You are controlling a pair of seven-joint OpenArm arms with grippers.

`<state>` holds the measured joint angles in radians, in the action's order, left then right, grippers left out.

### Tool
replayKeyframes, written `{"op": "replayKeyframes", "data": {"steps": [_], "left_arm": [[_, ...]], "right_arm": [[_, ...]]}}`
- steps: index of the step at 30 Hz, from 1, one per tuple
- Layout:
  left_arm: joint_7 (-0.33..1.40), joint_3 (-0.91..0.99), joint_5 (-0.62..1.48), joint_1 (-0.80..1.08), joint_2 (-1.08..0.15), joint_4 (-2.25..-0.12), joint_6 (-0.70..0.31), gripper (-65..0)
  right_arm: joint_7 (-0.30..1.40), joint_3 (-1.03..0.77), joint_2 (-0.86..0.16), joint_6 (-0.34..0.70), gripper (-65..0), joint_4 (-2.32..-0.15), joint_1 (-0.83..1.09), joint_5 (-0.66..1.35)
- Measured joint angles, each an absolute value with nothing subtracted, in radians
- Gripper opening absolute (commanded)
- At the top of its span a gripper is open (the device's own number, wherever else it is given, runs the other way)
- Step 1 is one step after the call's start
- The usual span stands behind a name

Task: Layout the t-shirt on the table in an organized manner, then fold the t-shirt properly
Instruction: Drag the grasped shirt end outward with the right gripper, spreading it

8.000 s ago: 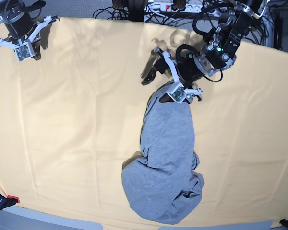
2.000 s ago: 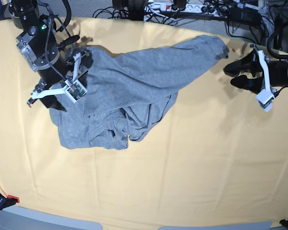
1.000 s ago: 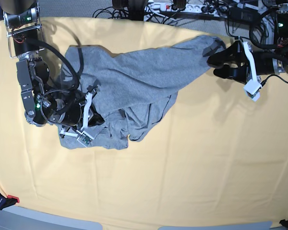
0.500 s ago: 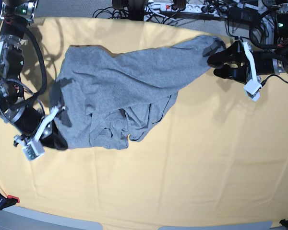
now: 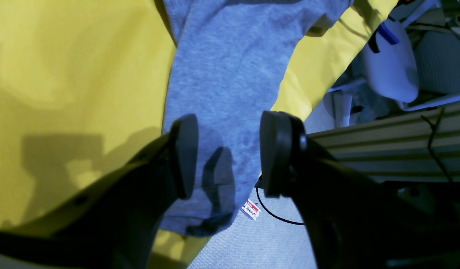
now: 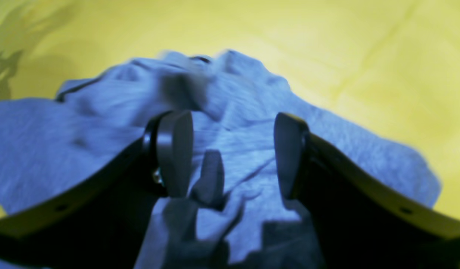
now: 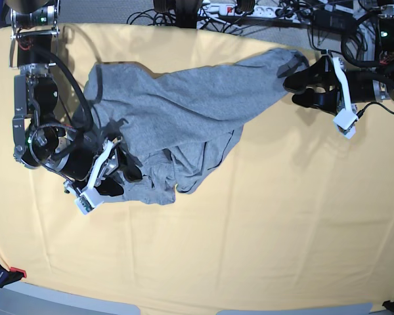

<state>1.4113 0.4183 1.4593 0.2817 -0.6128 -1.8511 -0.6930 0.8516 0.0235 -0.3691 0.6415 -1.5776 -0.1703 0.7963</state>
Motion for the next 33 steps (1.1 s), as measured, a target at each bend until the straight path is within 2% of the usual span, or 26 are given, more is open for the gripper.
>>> {"op": "replayKeyframes", "data": {"steps": [3,7,11,12,13,15,16,20,26,29,33], "left_arm": [[1.411,0.419,1.459,0.282,-0.613,-1.851,-0.693,-36.6],[1.411,0.419,1.459,0.282,-0.613,-1.851,-0.693,-36.6],[1.411,0.419,1.459,0.282,-0.612,-1.851,-0.693,-36.6],[1.411,0.419,1.459,0.282,-0.612,-1.851,-0.693,-36.6],[1.411,0.419,1.459,0.282,-0.612,-1.851,-0.693,-36.6],[1.411,0.419,1.459,0.282,-0.613,-1.851,-0.693,-36.6],[1.411,0.419,1.459,0.282,-0.613,-1.851,-0.693,-36.6],[1.411,0.419,1.459,0.282,-0.613,-1.851,-0.693,-36.6],[1.411,0.419,1.459,0.282,-0.612,-1.851,-0.693,-36.6],[1.411,0.419,1.459,0.282,-0.612,-1.851,-0.693,-36.6],[1.411,0.419,1.459,0.282,-0.612,-1.851,-0.693,-36.6]], "right_arm": [[0.872,0.024,-0.345,0.674,-28.6,-1.461,-0.217,0.815],[1.013,0.025,-0.321,0.69,-28.6,-1.359,-0.266,0.956],[1.026,0.025,-0.319,0.69,-31.1,-1.322,-0.266,0.942],[1.027,0.025,-0.319,0.69,-35.4,-1.32,-0.266,0.93],[1.028,0.025,-0.318,0.69,-42.7,-1.32,-0.266,0.923],[1.03,0.025,-0.319,0.689,-61.3,-1.32,-0.268,0.924],[1.033,0.025,-0.319,0.689,-65.0,-1.32,-0.268,0.925],[1.039,-0.004,-0.318,0.689,-65.0,-1.333,-0.279,0.958],[1.126,-0.182,-0.326,0.691,-65.0,-1.549,-0.276,1.061],[1.129,-0.275,-0.367,0.693,-65.0,-1.671,-0.233,1.158],[1.151,-0.345,-0.422,0.693,-65.0,-1.802,-0.165,1.171]]}}
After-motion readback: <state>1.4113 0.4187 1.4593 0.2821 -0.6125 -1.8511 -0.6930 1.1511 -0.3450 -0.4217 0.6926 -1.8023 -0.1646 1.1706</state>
